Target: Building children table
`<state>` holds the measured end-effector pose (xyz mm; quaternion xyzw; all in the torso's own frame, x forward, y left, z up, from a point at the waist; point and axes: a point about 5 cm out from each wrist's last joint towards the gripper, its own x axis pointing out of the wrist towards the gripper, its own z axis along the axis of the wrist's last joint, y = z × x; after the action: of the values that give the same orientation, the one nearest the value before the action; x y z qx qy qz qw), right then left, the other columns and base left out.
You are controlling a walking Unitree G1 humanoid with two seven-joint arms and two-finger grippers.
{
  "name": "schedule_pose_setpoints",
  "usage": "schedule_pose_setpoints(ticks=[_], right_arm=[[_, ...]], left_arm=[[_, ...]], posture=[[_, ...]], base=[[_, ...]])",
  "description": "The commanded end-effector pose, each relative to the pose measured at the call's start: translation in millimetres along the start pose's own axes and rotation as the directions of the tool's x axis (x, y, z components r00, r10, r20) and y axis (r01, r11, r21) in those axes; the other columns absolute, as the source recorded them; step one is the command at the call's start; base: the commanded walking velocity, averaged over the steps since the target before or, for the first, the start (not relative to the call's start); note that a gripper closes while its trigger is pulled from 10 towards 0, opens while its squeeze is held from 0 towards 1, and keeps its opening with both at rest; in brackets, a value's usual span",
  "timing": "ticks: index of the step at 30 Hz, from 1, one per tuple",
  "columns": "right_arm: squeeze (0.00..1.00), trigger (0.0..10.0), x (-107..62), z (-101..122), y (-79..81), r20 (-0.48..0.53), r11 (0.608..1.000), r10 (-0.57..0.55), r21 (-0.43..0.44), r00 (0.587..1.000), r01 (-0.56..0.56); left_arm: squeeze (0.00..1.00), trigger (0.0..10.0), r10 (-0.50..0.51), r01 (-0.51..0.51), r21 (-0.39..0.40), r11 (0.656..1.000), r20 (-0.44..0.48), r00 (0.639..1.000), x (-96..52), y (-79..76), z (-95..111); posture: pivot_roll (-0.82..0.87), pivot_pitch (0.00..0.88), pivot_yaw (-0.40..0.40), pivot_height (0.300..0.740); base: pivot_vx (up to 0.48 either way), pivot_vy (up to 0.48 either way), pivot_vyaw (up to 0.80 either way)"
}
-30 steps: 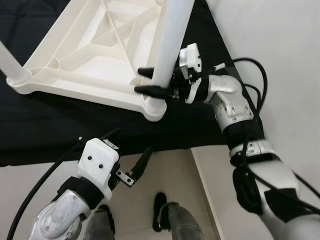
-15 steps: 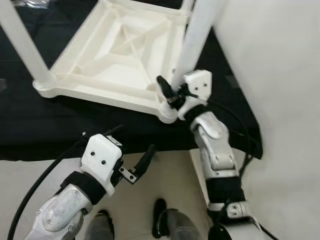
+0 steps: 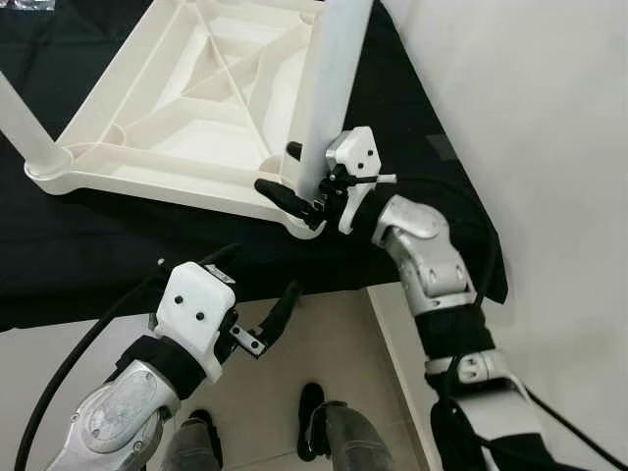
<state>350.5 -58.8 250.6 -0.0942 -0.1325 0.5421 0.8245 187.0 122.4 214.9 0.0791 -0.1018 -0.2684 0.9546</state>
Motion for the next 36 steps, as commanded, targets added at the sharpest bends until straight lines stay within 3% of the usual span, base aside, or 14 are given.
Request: schedule_pose_setpoints(ticks=[1,11,15,16,22,24,27,29,30,31,32,33,34,36], right_arm=[[0.00,10.0,9.3,4.3,7.5,-0.013,0.963,0.264,-0.043,0.964,-0.265],[0.00,10.0,23.1,21.9,3.7,0.039,0.851,0.524,0.021,0.851,-0.525],[0.00,10.0,25.1,23.1,4.3,0.041,0.838,0.544,0.021,0.838,-0.545],[0.00,0.0,26.3,23.6,4.0,0.046,0.828,0.559,0.027,0.828,-0.560],[0.00,0.0,21.6,20.6,-0.6,0.063,0.826,0.559,0.046,0.827,-0.562],[0.00,0.0,9.8,12.6,-9.2,0.061,0.890,0.451,0.048,0.890,-0.454],[0.00,0.0,2.3,5.9,-13.8,0.054,0.935,0.349,0.054,0.936,-0.352],[0.00,0.0,-10.6,-11.6,-14.9,0.031,0.991,0.097,0.090,0.995,-0.099],[0.00,0.0,-17.1,-23.0,-14.6,-0.004,0.986,-0.098,0.134,0.995,0.098],[0.00,0.0,-17.1,-23.0,-14.6,-0.004,0.986,-0.098,0.134,0.995,0.098],[0.00,0.0,-26.1,-34.9,-18.0,-0.079,0.912,-0.386,0.115,0.919,0.393],[0.00,0.0,-36.3,-53.9,2.8,-0.179,0.820,-0.516,0.179,0.838,0.543],[0.00,0.0,-46.0,-64.0,18.2,-0.254,0.746,-0.581,0.214,0.773,0.631],[0.00,0.0,-51.6,-68.6,28.6,-0.295,0.710,-0.596,0.241,0.747,0.662]], left_arm=[[0.00,10.0,-0.008,0.008,-0.011,1.000,-0.009,1.000,-2.4,-4.8,-2.0],[0.00,10.0,0.009,-0.009,0.000,1.000,-0.033,0.999,-8.3,-3.6,-2.5],[0.00,10.0,0.012,-0.012,0.000,1.000,-0.035,0.999,-9.1,-3.6,-2.3],[0.00,10.0,0.014,-0.014,0.001,1.000,-0.037,0.999,-9.7,-3.6,-2.3],[0.00,10.0,0.017,-0.017,0.003,1.000,-0.040,0.999,-10.6,-3.9,-1.9],[0.00,10.0,0.013,-0.013,0.001,1.000,-0.041,0.999,-9.7,-4.0,-2.6],[0.00,10.0,0.009,-0.009,-0.001,1.000,-0.038,0.999,-9.2,-4.1,-2.6],[0.00,10.0,0.006,-0.006,-0.001,1.000,-0.037,0.999,-8.9,-3.2,-2.8],[0.00,10.0,0.002,-0.002,-0.002,1.000,-0.037,0.999,-9.0,-2.9,-3.0],[0.00,10.0,0.002,-0.002,-0.002,1.000,-0.037,0.999,-9.0,-2.9,-3.0],[0.00,10.0,-0.001,0.001,-0.003,1.000,-0.037,0.999,-9.0,-2.9,-3.2],[0.00,10.0,-0.008,0.008,-0.007,1.000,-0.038,0.999,-8.8,-3.3,-3.6],[0.00,10.0,-0.013,0.013,-0.010,1.000,-0.037,0.999,-8.5,-3.4,-3.4],[0.00,10.0,-0.016,0.015,-0.011,1.000,-0.037,0.999,-8.2,-3.6,-3.2]], posture=[[0.16,0.321,-0.163,0.740],[0.18,0.355,-0.173,0.740],[0.18,0.359,-0.173,0.740],[0.18,0.362,-0.174,0.740],[0.18,0.366,-0.175,0.740],[0.17,0.360,-0.172,0.740],[0.17,0.359,-0.171,0.740],[0.15,0.355,-0.170,0.740],[0.14,0.354,-0.171,0.740],[0.14,0.354,-0.171,0.740],[0.14,0.354,-0.169,0.740],[0.12,0.360,-0.169,0.740],[0.12,0.364,-0.166,0.740],[0.12,0.364,-0.166,0.740]], base=[[0.000,0.000,0.00],[0.000,0.000,0.00],[0.000,0.000,0.00],[0.000,0.000,0.00],[0.000,0.000,0.00],[0.000,0.000,0.00],[0.000,0.000,0.00],[0.000,0.000,0.00],[0.000,0.000,0.00],[0.000,0.000,0.00],[0.000,0.000,0.00],[0.000,0.000,0.00],[0.000,0.000,0.00],[0.000,0.000,0.00]])
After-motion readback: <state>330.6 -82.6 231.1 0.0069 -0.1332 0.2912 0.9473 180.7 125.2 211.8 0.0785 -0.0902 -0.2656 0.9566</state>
